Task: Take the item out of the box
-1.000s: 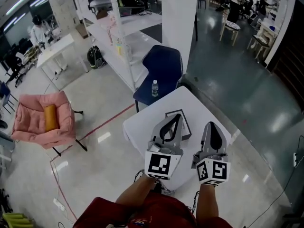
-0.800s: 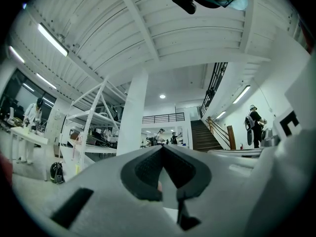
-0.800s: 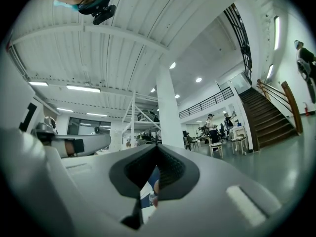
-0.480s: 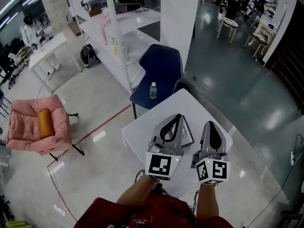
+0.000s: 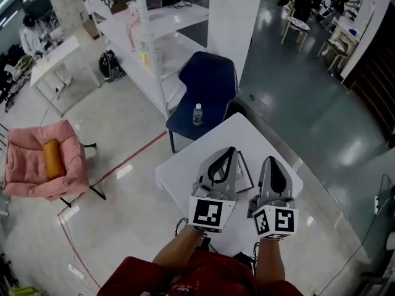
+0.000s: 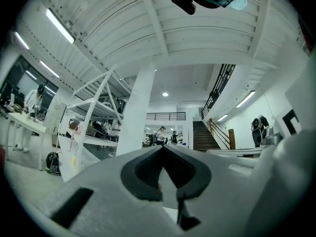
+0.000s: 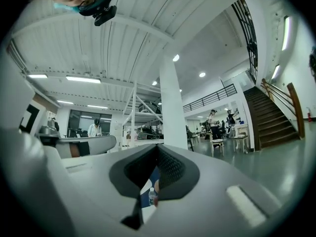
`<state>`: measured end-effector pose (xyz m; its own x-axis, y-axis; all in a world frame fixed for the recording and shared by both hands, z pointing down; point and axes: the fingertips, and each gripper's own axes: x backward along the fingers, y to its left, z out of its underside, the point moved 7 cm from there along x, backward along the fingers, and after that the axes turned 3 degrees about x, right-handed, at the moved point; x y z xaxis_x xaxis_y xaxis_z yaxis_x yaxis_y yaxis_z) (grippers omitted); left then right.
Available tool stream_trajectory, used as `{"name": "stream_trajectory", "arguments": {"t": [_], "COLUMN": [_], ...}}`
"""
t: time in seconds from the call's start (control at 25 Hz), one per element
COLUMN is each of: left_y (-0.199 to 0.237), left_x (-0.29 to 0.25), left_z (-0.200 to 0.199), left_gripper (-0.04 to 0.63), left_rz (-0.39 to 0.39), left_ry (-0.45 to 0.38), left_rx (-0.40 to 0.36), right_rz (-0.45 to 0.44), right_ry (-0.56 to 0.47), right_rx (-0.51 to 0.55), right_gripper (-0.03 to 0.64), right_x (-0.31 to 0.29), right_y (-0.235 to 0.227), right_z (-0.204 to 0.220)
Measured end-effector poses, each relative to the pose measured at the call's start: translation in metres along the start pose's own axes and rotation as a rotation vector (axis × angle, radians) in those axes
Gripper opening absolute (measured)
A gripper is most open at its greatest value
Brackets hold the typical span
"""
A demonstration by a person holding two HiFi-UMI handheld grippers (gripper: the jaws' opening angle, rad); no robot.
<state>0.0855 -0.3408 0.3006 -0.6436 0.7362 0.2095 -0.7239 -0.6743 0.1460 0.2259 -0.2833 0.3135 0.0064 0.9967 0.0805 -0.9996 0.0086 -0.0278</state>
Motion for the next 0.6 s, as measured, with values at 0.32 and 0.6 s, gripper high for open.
{"name": "stream_trajectory", "arguments": {"t": [0.32, 0.6], "left_y": [-0.013, -0.031], "left_x": [-0.012, -0.036], "left_z": [0.021, 0.029], "left_gripper": [0.002, 0.002], "left_rz": [-0.062, -0.186], "left_ry": [0.024, 0.019], "left_rx": [-0.028, -0.056], "right_rz": [-0.089, -0.214], "right_ry": [0.019, 0.047], "right_rx": [0.002, -0.032], "right_gripper": [0.003, 0.003], "right_x": [-0.02, -0.042], "right_y": [-0.022, -0.061], "right_z": [0.016, 0.027]}}
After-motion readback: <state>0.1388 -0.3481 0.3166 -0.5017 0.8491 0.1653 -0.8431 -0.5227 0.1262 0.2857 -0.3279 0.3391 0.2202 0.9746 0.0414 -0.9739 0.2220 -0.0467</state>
